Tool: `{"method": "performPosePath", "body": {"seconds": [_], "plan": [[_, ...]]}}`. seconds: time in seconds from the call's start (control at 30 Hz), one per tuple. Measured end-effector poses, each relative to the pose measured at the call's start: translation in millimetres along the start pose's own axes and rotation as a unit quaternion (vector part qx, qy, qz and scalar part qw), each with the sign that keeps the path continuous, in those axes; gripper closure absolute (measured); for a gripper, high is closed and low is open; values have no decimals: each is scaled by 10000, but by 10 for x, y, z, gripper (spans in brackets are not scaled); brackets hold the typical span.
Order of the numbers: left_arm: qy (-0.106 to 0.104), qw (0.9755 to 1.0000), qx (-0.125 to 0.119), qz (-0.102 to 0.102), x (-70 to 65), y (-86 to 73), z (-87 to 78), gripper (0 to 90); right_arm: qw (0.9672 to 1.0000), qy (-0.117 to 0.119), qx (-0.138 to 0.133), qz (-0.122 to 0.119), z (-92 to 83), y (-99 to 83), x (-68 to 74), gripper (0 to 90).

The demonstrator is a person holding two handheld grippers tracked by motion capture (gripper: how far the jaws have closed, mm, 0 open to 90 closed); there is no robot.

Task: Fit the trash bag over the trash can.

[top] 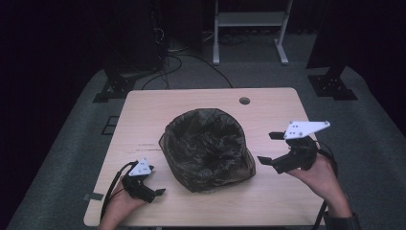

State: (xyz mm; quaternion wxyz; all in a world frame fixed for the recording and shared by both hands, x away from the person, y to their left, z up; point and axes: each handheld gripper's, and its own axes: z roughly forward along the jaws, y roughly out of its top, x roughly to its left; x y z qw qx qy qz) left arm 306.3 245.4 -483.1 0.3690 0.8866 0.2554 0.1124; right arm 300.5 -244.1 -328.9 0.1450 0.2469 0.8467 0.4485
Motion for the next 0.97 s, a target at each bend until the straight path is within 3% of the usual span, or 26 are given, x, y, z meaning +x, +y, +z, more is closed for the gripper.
{"method": "performPosePath", "body": {"seconds": [0.17, 0.47, 0.63, 0.77, 0.97], "plan": [[0, 10000, -9, -12, -1, 0, 1, 0, 9997, -114, 2, 232, 67, -369, 9, 94], [-1, 10000, -4, -5, -1, 0, 1, 0, 9967, -312, 514, 549, 337, -967, -6, 94], [0, 10000, -4, -4, -1, 0, 1, 0, 9921, -492, 971, 627, 496, -1273, 9, 94], [0, 10000, -4, -4, -1, 0, 0, 0, 9891, -517, 1180, 715, 567, -1440, 25, 91], [1, 10000, -4, -3, -1, 0, 0, 0, 9904, -592, 1010, 732, 552, -1494, 31, 91]]}}
